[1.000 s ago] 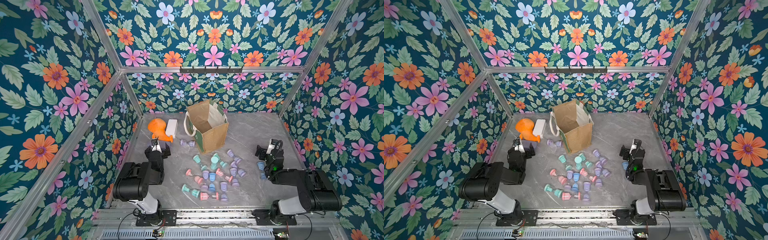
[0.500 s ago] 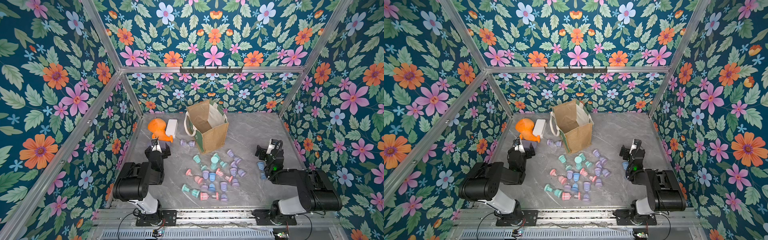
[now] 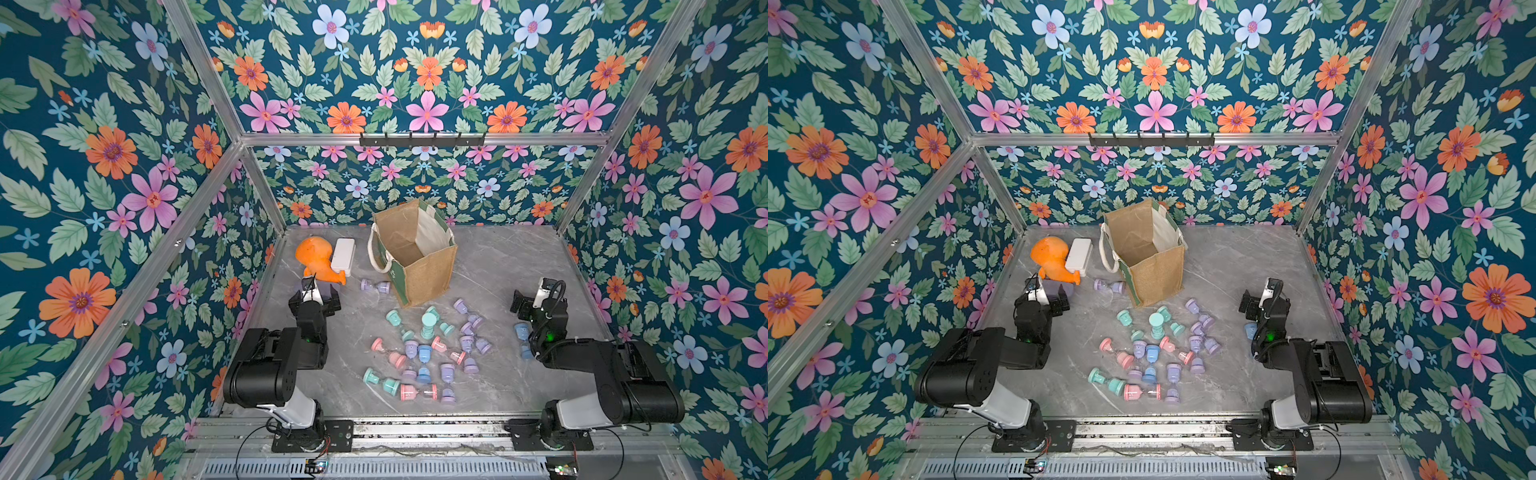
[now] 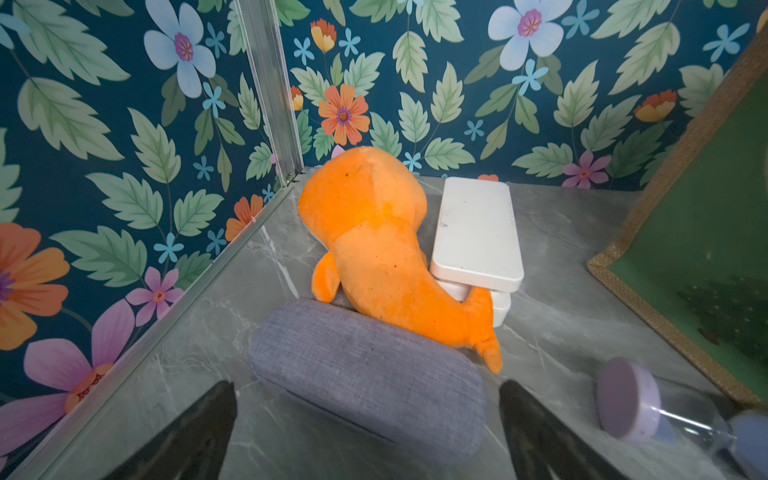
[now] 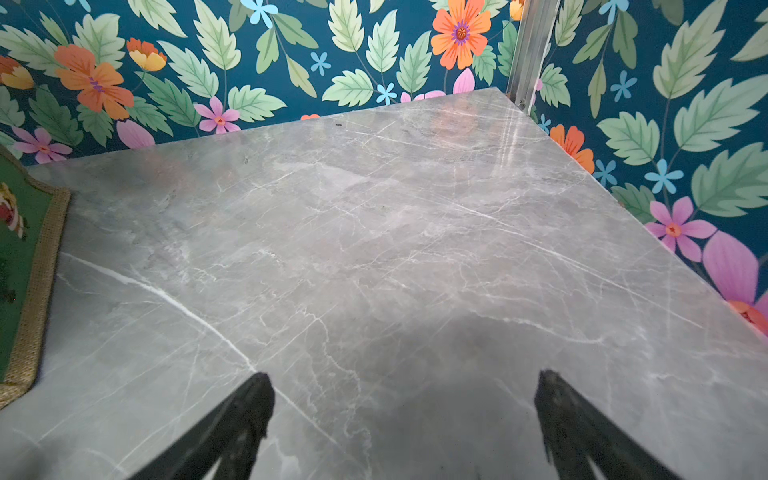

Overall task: Put the hourglass into the canvas bag
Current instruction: Pick up the hourglass from the center of the board.

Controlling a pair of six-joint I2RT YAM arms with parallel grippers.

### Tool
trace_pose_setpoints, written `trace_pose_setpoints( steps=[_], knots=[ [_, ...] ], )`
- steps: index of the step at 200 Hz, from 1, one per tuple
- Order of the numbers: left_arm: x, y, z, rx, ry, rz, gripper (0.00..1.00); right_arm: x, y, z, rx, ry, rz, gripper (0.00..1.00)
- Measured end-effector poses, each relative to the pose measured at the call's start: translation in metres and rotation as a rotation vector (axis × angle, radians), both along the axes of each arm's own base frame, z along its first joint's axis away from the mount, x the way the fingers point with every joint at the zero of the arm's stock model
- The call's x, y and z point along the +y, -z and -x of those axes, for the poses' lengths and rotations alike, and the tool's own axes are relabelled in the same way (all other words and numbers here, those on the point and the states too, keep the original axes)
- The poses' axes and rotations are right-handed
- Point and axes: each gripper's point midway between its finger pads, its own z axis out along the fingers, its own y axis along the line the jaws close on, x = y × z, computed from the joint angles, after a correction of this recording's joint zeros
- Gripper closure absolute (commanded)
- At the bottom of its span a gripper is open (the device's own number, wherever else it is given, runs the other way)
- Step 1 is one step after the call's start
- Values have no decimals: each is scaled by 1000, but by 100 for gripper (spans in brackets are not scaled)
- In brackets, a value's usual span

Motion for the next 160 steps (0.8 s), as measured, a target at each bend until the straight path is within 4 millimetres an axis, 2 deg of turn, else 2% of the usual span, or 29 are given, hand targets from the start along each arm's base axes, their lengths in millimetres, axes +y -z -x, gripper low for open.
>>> trace_pose_setpoints(
  steps=[43,58,70,93,105,118,141,160],
  knots=[
    [0,-21,7,-34,0,1,0,16,-33,4,-55,-53,27,1],
    [0,-39,11,-66,-1,7,0,17,-48,5,-56,-51,23,1],
    [0,-57,12,-92,-2,28,0,15,-68,4,-73,-31,-4,1],
    [2,-99,12,-160,-19,127,0,18,-97,10,-96,-29,-84,1],
    [5,-117,13,-180,-51,214,0,20,-101,18,-82,-17,-146,1],
    [11,-126,16,-186,-100,310,0,20,-102,30,-75,3,-224,1],
    [14,-122,22,-134,-148,414,0,21,-98,54,-54,35,-330,1],
    [11,-125,27,-91,-152,471,0,26,-102,65,-27,26,-384,1]
  ],
)
